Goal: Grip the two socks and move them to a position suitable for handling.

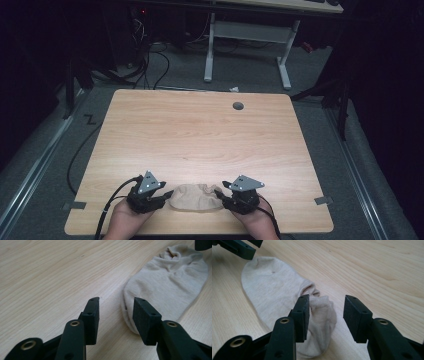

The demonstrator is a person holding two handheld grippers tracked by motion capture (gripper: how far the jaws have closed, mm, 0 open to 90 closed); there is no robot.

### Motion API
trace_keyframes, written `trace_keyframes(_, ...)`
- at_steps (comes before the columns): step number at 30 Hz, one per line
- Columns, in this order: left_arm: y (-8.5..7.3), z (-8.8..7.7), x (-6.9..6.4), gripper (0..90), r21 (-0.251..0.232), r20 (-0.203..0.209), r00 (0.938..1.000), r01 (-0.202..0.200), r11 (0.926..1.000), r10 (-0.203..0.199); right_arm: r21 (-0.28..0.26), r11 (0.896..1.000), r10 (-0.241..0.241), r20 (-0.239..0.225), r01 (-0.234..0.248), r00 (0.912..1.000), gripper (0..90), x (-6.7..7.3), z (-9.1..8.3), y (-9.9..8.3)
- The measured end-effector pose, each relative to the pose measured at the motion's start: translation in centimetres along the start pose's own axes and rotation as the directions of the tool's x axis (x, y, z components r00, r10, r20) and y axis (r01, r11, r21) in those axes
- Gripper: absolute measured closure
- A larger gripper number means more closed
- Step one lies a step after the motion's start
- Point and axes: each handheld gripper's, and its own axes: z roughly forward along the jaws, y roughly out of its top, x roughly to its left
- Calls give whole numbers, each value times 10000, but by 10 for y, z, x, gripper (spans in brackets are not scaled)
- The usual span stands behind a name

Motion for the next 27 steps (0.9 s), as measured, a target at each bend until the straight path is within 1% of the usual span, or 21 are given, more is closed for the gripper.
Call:
trace_keyframes(5, -2, -6, 10, 556, -208, -179, 9994, 287, 9994, -290, -198, 9998, 70, 193, -66, 9998, 555, -6, -1, 2)
trace_keyframes(6, -3, -8, 14, 556, -281, -239, 9989, 405, 9988, -411, -250, 9996, 127, 278, -120, 9995, 555, -9, 0, 2)
trace_keyframes(8, -5, -12, 19, 556, -361, -306, 9978, 585, 9976, -596, -313, 9994, 163, 300, -154, 9994, 555, -10, 0, 2)
trace_keyframes(10, -7, -15, 23, 551, -432, -415, 9966, 689, 9967, -707, -350, 9988, 340, 363, -328, 9988, 558, -15, 1, 2)
trace_keyframes(11, -8, -17, 27, 549, -559, -495, 9951, 825, 9950, -853, -348, 9987, 388, 394, -375, 9985, 561, -17, 1, 2)
trace_keyframes(13, -10, -19, 33, 527, -611, -695, 9936, 847, 9945, -889, -390, 9974, 616, 443, -599, 9971, 564, -22, 3, 2)
trace_keyframes(14, -11, -20, 37, 499, -568, -805, 9929, 835, 9949, -880, -455, 9962, 765, 479, -743, 9959, 564, -26, 5, 2)
trace_keyframes(16, -13, -20, 43, 477, -499, -1121, 9902, 787, 9956, -839, -542, 9948, 894, 640, -860, 9939, 561, -32, 5, 2)
trace_keyframes(17, -15, -20, 46, 470, -443, -1182, 9894, 800, 9958, -847, -568, 9941, 961, 735, -920, 9927, 557, -35, 6, 2)
trace_keyframes(18, -16, -20, 51, 464, -359, -1329, 9869, 872, 9955, -912, -589, 9936, 1013, 833, -965, 9914, 555, -37, 6, 2)
trace_keyframes(19, -17, -21, 54, 461, -365, -1380, 9856, 933, 9950, -975, -633, 9932, 1043, 1025, -981, 9893, 550, -40, 6, 1)
trace_keyframes(20, -18, -22, 59, 456, -342, -1402, 9836, 1097, 9934, -1134, -659, 9926, 1089, 1097, -1021, 9880, 544, -43, 6, 0)
trace_keyframes(21, -19, -23, 61, 449, -375, -1420, 9819, 1211, 9919, -1253, -674, 9897, 1336, 1121, -1266, 9847, 543, -47, 6, -2)
trace_keyframes(22, -21, -25, 65, 442, -435, -1457, 9787, 1394, 9893, -1443, -683, 9878, 1467, 1122, -1397, 9828, 543, -50, 7, -3)
trace_keyframes(23, -22, -27, 67, 437, -500, -1452, 9769, 1513, 9872, -1571, -630, 9866, 1574, 1243, -1505, 9797, 542, -54, 7, -5)
trace_keyframes(25, -22, -31, 71, 424, -625, -1510, 9737, 1631, 9846, -1708, -589, 9855, 1663, 1491, -1592, 9747, 539, -61, 6, -9)
trace_keyframes(26, -22, -32, 73, 418, -690, -1561, 9719, 1674, 9835, -1764, -611, 9819, 1867, 1567, -1791, 9698, 536, -64, 5, -11)
trace_keyframes(27, -22, -33, 75, 414, -758, -1613, 9703, 1697, 9826, -1800, -619, 9811, 1915, 1692, -1835, 9668, 532, -68, 3, -13)
